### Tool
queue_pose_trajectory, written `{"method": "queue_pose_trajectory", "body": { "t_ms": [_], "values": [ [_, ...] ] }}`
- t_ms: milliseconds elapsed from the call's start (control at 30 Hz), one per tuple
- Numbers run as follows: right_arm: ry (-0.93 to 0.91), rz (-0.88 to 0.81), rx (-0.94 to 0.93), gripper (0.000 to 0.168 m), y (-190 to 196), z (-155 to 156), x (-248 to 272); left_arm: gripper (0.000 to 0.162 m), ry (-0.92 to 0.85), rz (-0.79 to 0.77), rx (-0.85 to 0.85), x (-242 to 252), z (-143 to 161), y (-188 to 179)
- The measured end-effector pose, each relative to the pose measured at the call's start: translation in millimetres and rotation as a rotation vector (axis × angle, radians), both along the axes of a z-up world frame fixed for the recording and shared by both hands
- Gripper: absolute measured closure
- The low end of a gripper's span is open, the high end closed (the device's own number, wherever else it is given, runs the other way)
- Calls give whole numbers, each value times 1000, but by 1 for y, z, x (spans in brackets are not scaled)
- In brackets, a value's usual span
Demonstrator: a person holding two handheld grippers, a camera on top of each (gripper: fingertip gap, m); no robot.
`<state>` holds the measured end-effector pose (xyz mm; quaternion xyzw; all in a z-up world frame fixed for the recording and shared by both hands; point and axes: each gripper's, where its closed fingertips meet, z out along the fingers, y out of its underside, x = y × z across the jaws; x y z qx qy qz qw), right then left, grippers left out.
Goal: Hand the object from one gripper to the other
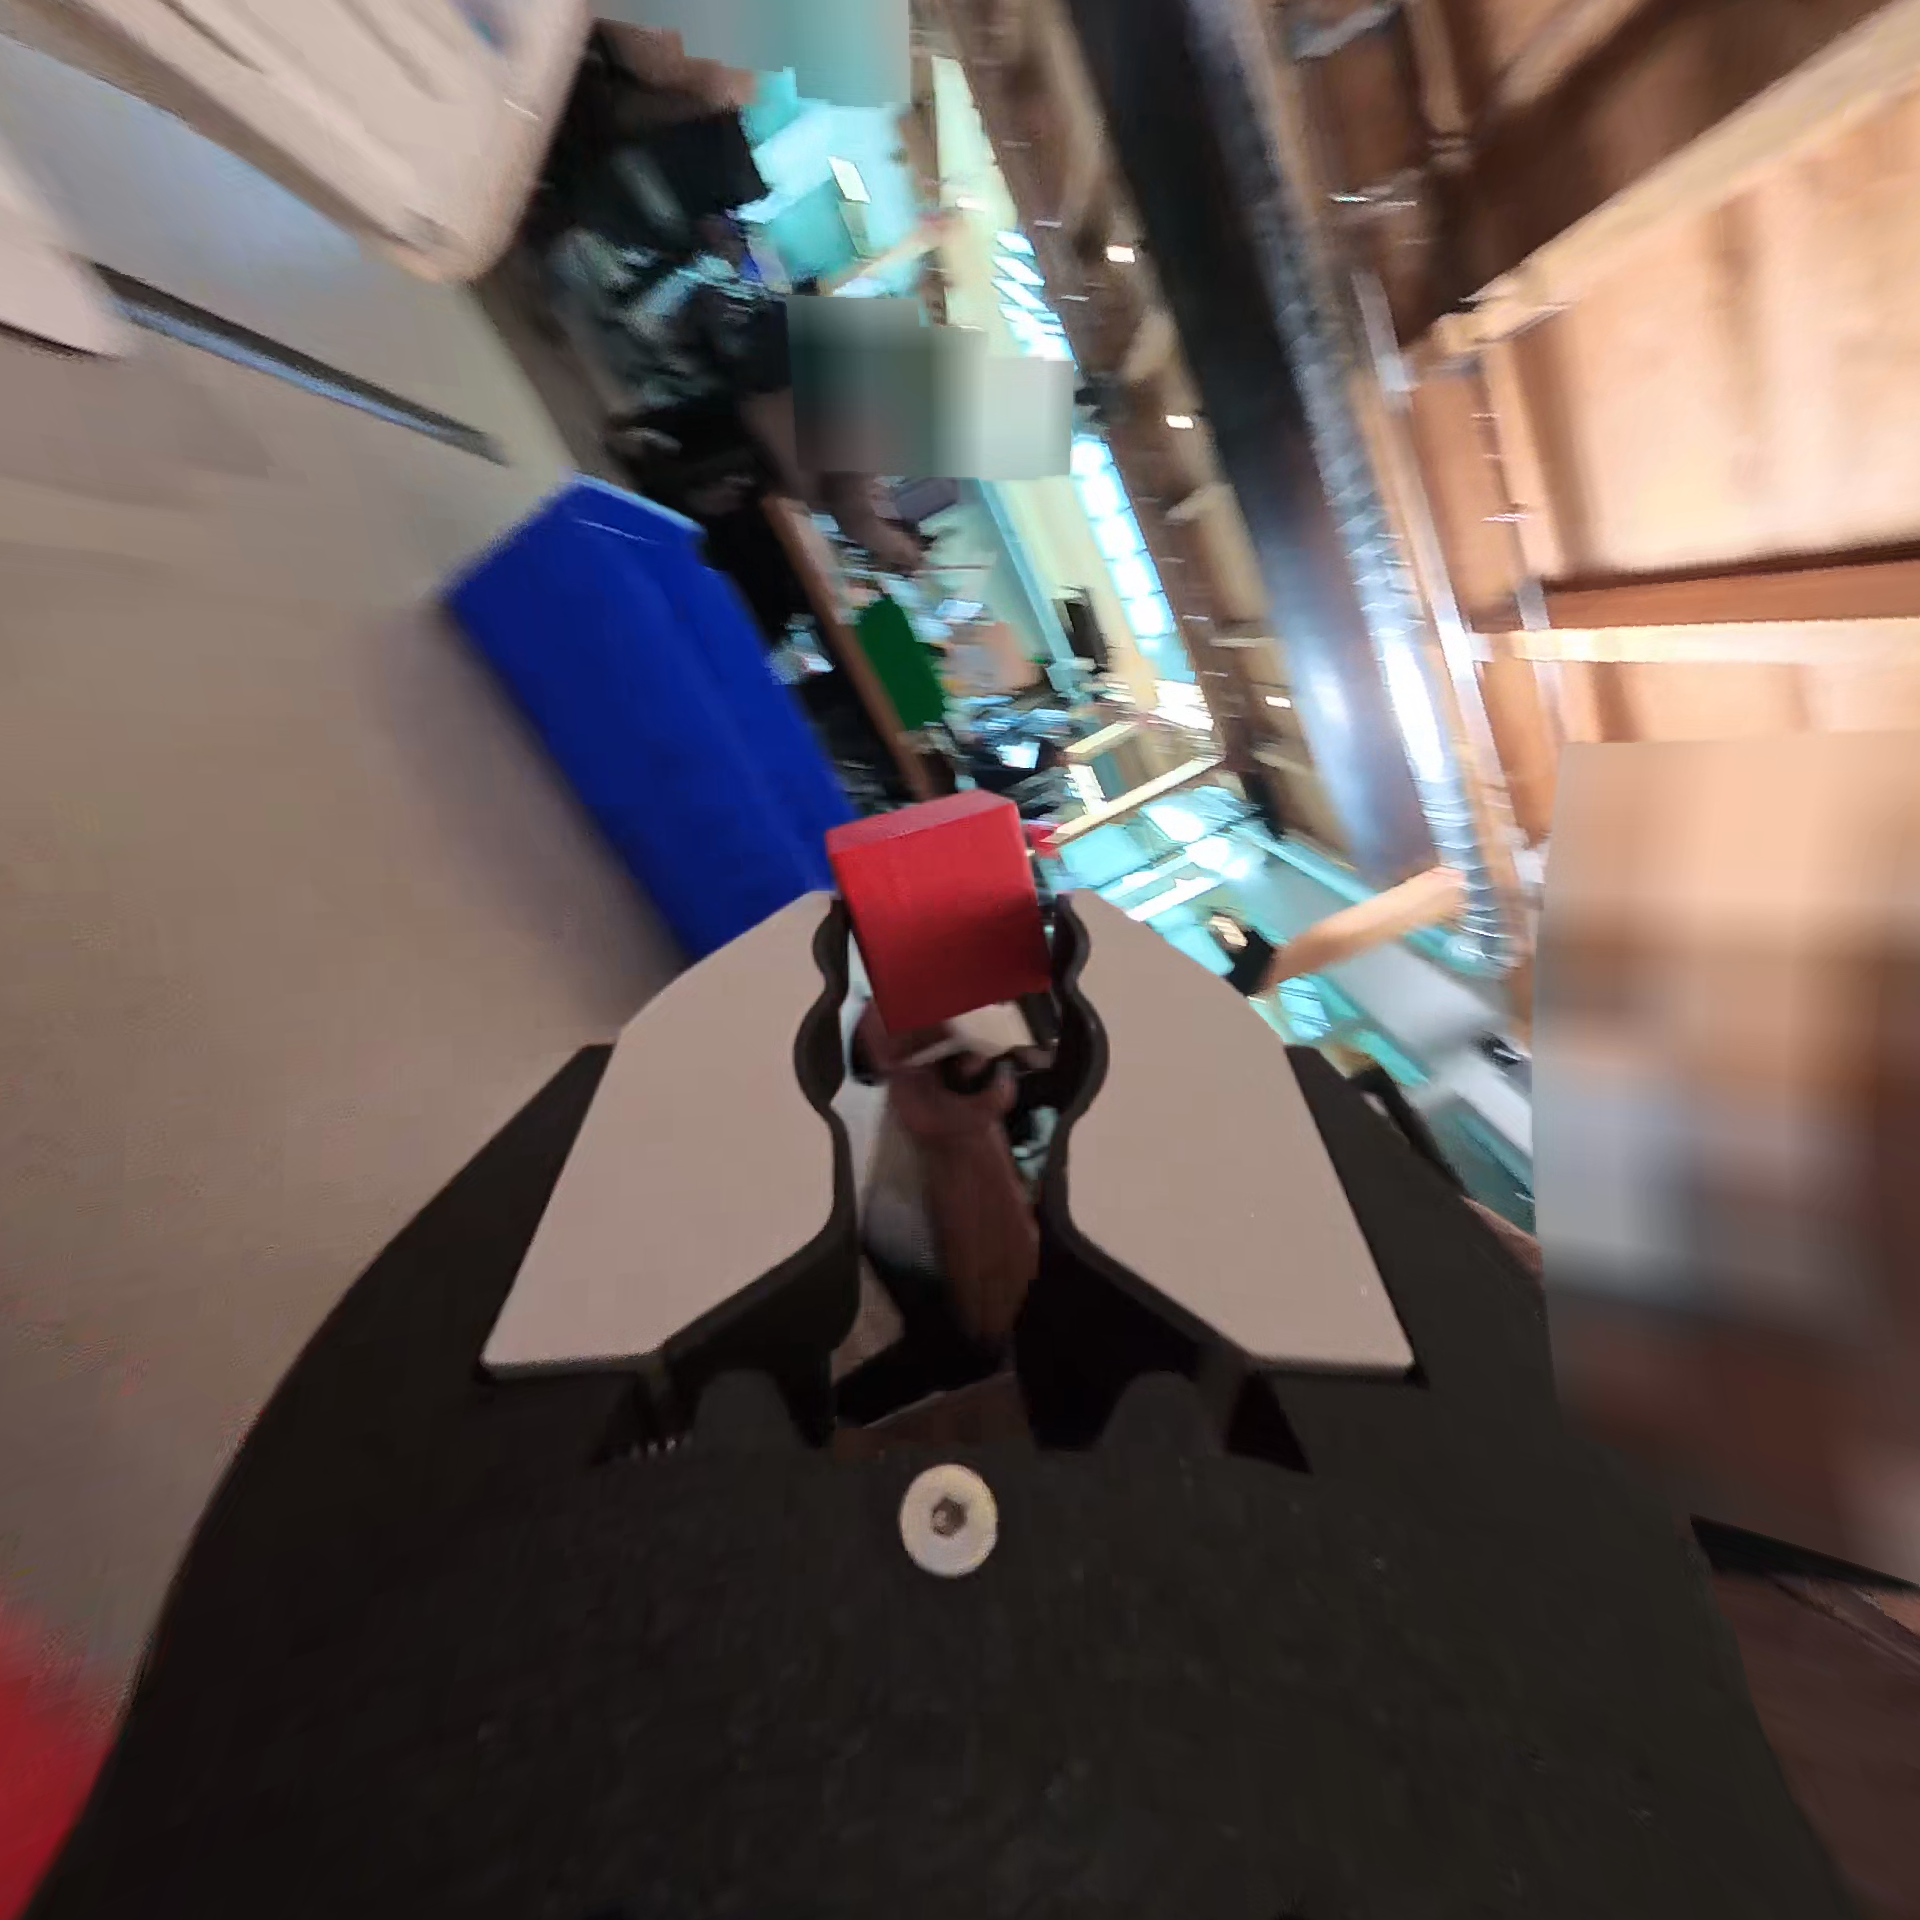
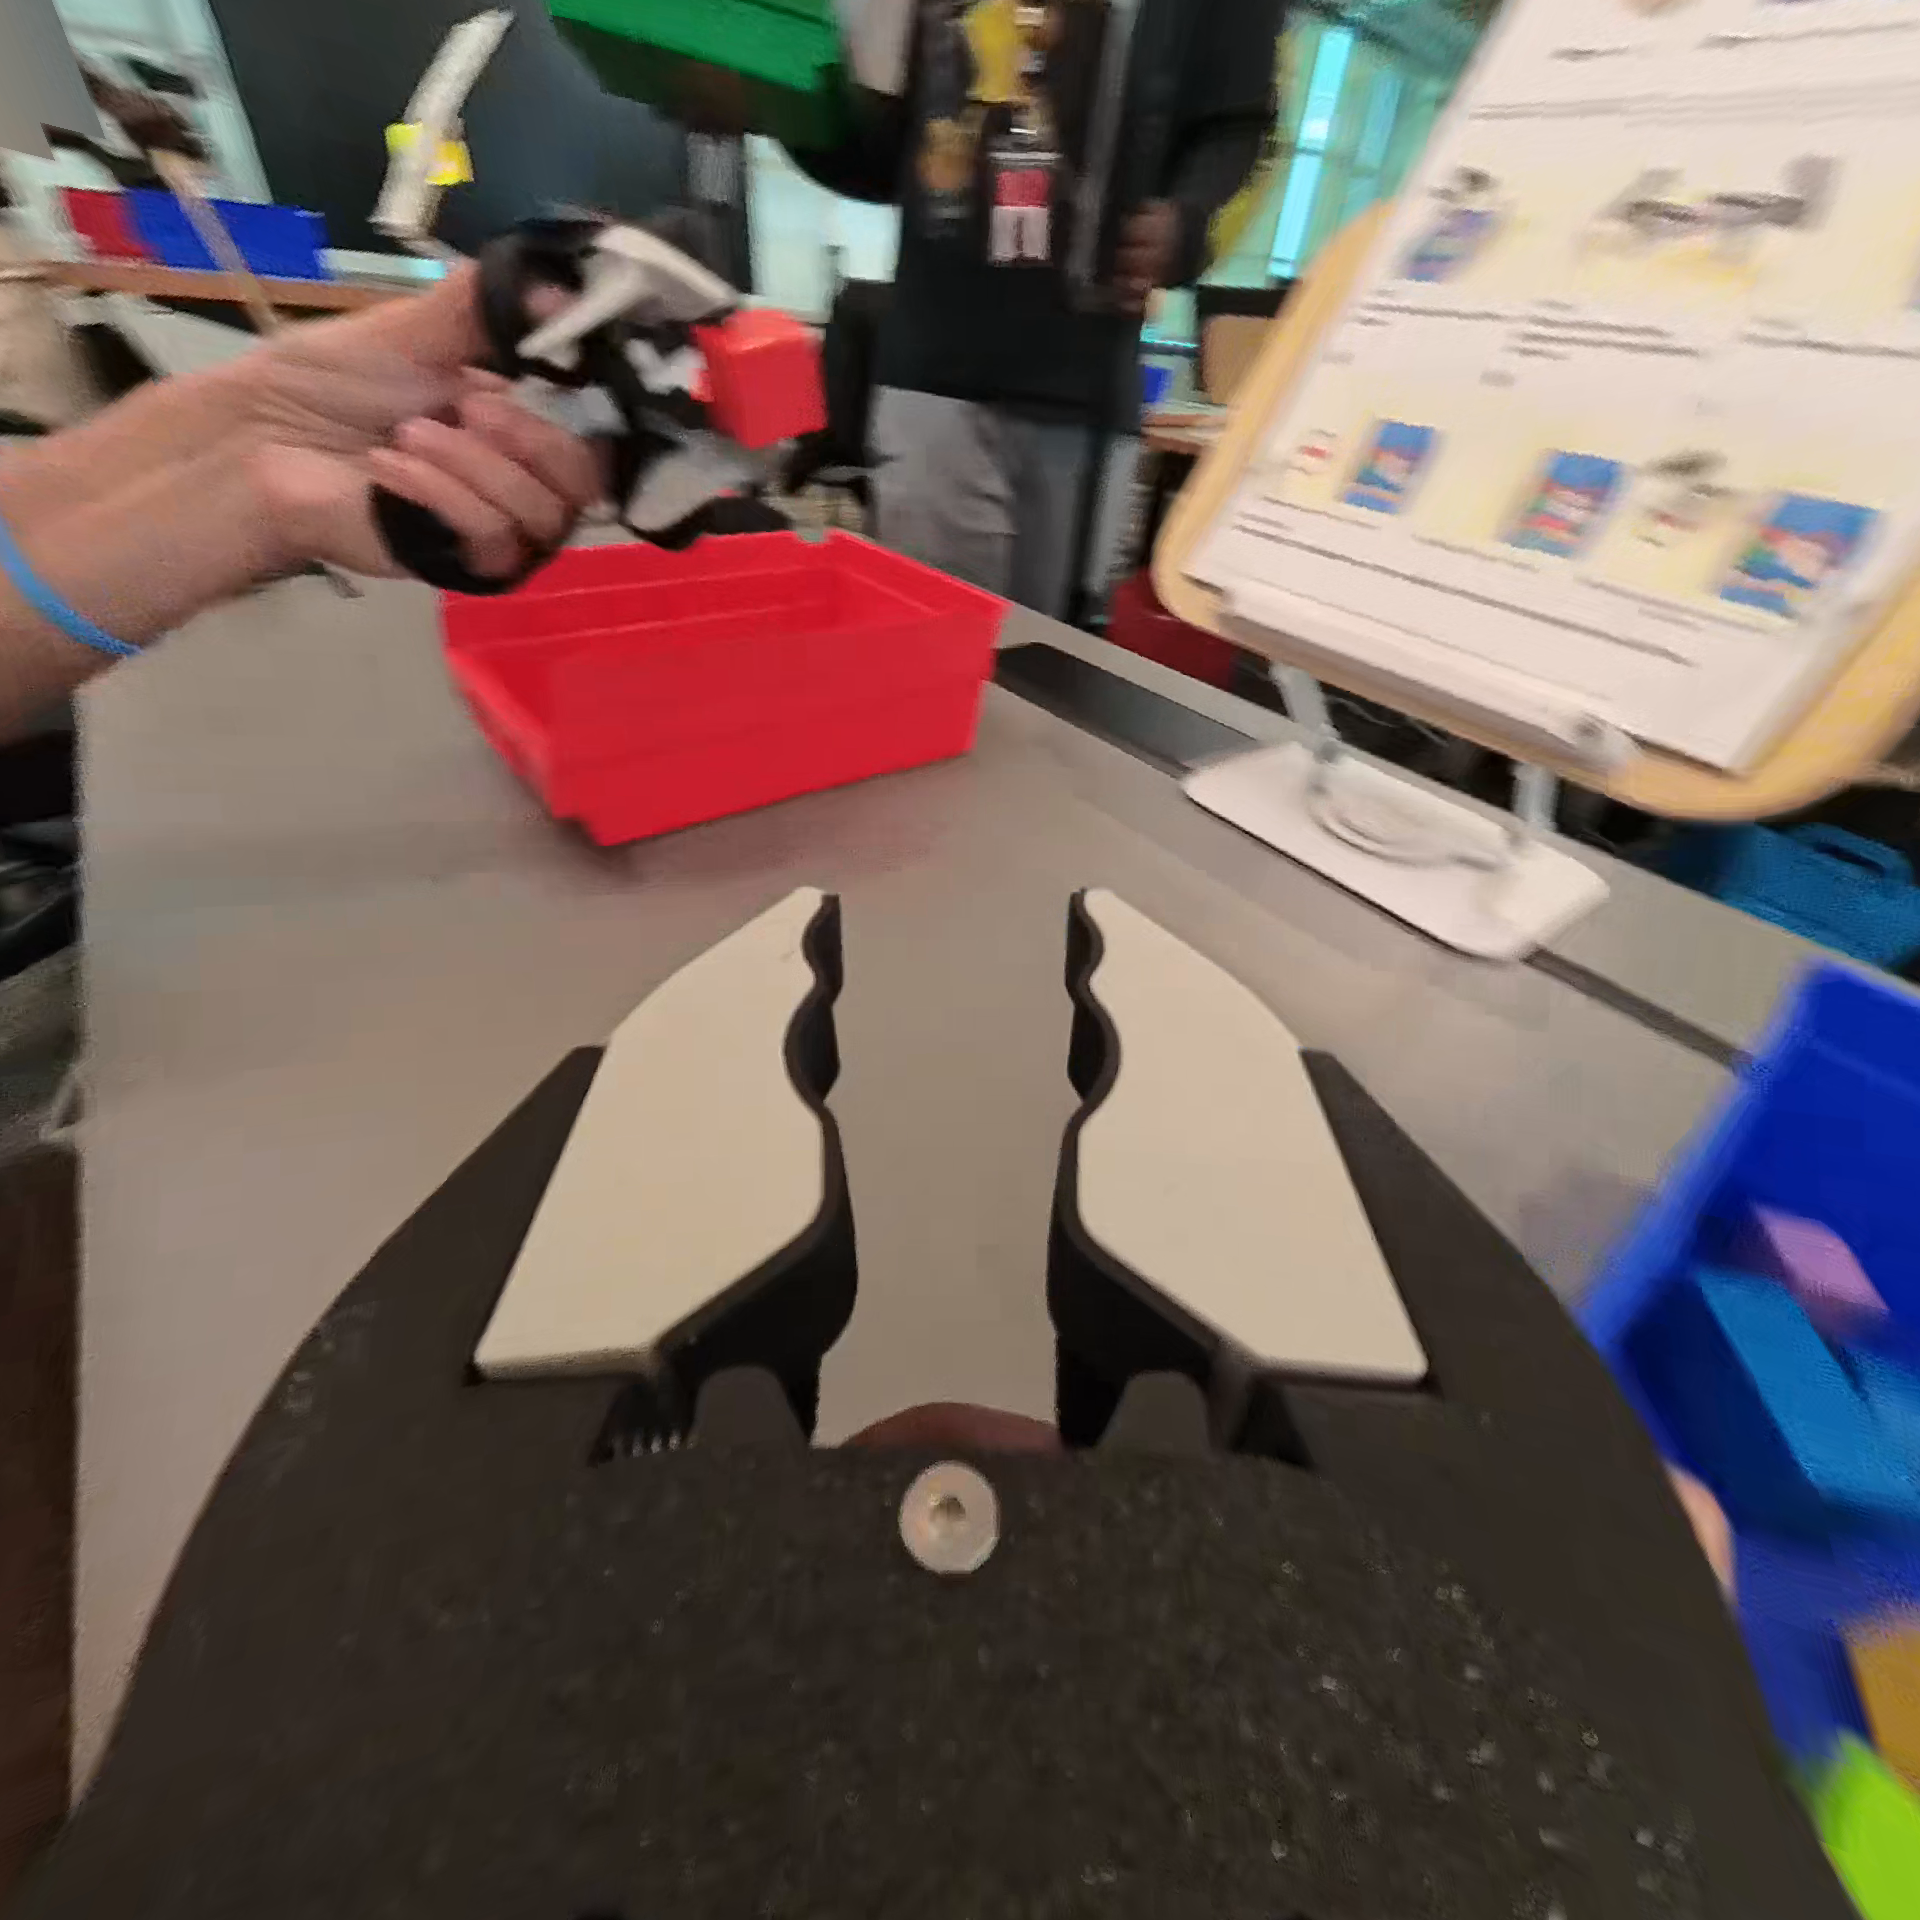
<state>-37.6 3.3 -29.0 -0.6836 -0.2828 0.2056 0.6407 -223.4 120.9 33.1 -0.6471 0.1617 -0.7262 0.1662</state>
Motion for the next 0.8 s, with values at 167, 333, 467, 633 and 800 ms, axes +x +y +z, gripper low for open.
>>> {"method": "queue_pose_trajectory", "body": {
  "t_ms": [167, 333, 467, 633, 800],
  "values": [
    [19, 196, 90, 127, 22, 36, -64, 126, -193, -186, -83, 75, 11, -55],
    [60, 233, 116, 124, 38, 53, -79, 126, -241, -276, -184, 108, -2, -83],
    [71, 268, 64, 132, 37, 44, -82, 126, -241, -292, -224, 119, -14, -92],
    [74, 270, -4, 133, 30, 30, -77, 125, -252, -314, -266, 120, -26, -101],
    [51, 201, -9, 133, 24, 31, -46, 110, -159, -242, -149, 97, -63, -120]
  ]
}}
